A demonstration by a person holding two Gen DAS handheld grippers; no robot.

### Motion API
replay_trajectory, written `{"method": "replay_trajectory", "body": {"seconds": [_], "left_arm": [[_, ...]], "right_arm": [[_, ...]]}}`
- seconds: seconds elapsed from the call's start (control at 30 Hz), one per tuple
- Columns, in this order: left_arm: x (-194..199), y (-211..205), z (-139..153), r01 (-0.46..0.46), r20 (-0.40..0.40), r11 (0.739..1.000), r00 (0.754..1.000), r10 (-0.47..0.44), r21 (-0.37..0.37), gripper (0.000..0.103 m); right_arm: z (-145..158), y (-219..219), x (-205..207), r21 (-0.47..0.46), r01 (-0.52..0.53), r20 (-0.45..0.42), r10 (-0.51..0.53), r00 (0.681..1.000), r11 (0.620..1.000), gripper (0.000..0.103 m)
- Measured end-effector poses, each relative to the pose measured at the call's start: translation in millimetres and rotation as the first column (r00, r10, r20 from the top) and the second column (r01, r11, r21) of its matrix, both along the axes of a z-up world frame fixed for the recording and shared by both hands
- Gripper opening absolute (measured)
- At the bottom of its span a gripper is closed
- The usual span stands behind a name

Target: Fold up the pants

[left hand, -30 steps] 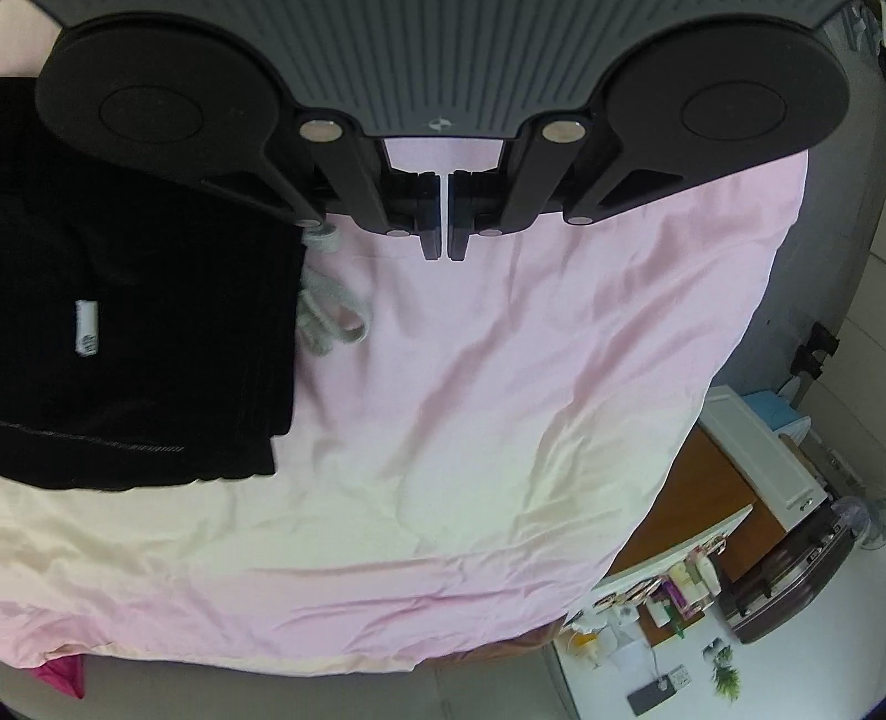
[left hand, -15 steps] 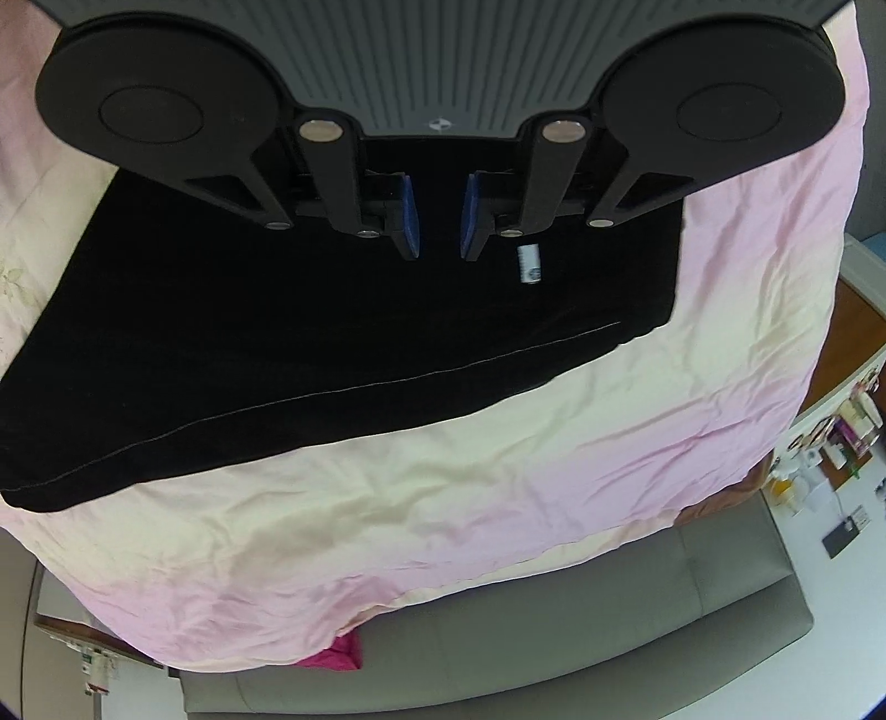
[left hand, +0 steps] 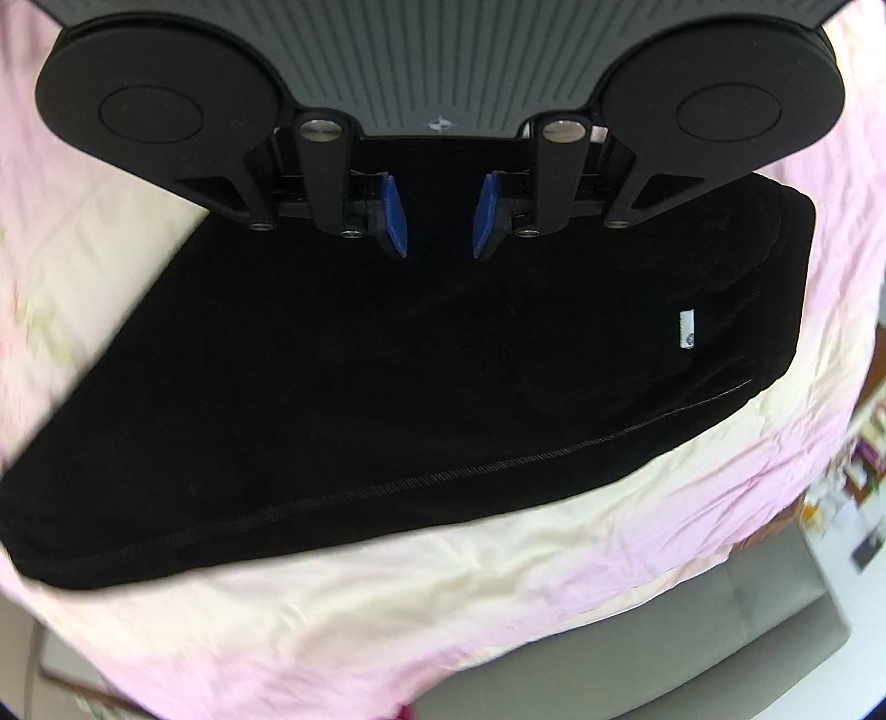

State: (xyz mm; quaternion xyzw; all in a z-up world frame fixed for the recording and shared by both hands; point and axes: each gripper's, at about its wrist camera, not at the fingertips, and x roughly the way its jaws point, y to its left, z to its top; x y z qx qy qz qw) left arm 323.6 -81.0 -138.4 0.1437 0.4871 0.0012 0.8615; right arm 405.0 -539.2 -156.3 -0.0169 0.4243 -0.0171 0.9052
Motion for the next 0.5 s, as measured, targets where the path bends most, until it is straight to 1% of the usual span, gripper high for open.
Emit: {"method": "replay_trajectory", "body": {"seconds": [0.03, 0.07, 0.1, 0.13, 0.17, 0.2, 0.23, 0.27, 0.3, 0.33, 0.4, 0.47, 0.5], "left_arm": [[-2, -4, -4, 0.012, -0.009, 1.000, 1.000, -0.012, 0.022, 0.036], [-4, -8, -8, 0.023, -0.018, 0.999, 1.000, -0.022, 0.036, 0.038], [-7, -12, -12, 0.038, -0.031, 0.998, 0.999, -0.036, 0.049, 0.039], [-9, -15, -15, 0.047, -0.044, 0.997, 0.998, -0.044, 0.055, 0.039], [-10, -17, -17, 0.053, -0.055, 0.997, 0.997, -0.049, 0.056, 0.043], [-11, -19, -19, 0.058, -0.061, 0.997, 0.997, -0.055, 0.060, 0.048], [-13, -21, -20, 0.066, -0.063, 0.996, 0.996, -0.062, 0.064, 0.049], [-14, -25, -22, 0.080, -0.068, 0.994, 0.995, -0.075, 0.073, 0.050], [-14, -28, -25, 0.097, -0.075, 0.991, 0.993, -0.091, 0.089, 0.050], [-15, -32, -28, 0.115, -0.082, 0.988, 0.991, -0.106, 0.105, 0.050], [-18, -38, -34, 0.147, -0.092, 0.981, 0.986, -0.135, 0.129, 0.051], [-22, -45, -41, 0.182, -0.102, 0.970, 0.981, -0.167, 0.160, 0.051], [-22, -48, -44, 0.202, -0.109, 0.963, 0.977, -0.184, 0.180, 0.052]], "right_arm": [[-6, -4, 5, -0.088, -0.070, 0.004, 0.071, 0.997, 0.994, 0.036], [-14, -6, 8, -0.166, -0.143, 0.000, 0.145, 0.989, 0.976, 0.038], [-26, -7, 11, -0.239, -0.216, -0.011, 0.219, 0.976, 0.947, 0.045], [-32, -6, 15, -0.301, -0.271, -0.022, 0.277, 0.961, 0.914, 0.047], [-46, -4, 19, -0.358, -0.323, -0.033, 0.334, 0.942, 0.876, 0.050], [-52, -5, 20, -0.411, -0.369, -0.044, 0.387, 0.921, 0.833, 0.053], [-58, -2, 21, -0.467, -0.407, -0.054, 0.433, 0.900, 0.785, 0.058], [-65, -1, 22, -0.526, -0.437, -0.065, 0.478, 0.876, 0.729, 0.062], [-72, 1, 22, -0.586, -0.463, -0.077, 0.523, 0.849, 0.665, 0.064], [-80, 2, 20, -0.635, -0.492, -0.098, 0.570, 0.816, 0.595, 0.064], [-92, 4, 18, -0.701, -0.531, -0.145, 0.634, 0.760, 0.476, 0.064], [-105, 3, 22, -0.736, -0.554, -0.196, 0.662, 0.724, 0.388, 0.063], [-112, 2, 25, -0.751, -0.557, -0.215, 0.665, 0.715, 0.356, 0.063]]}}
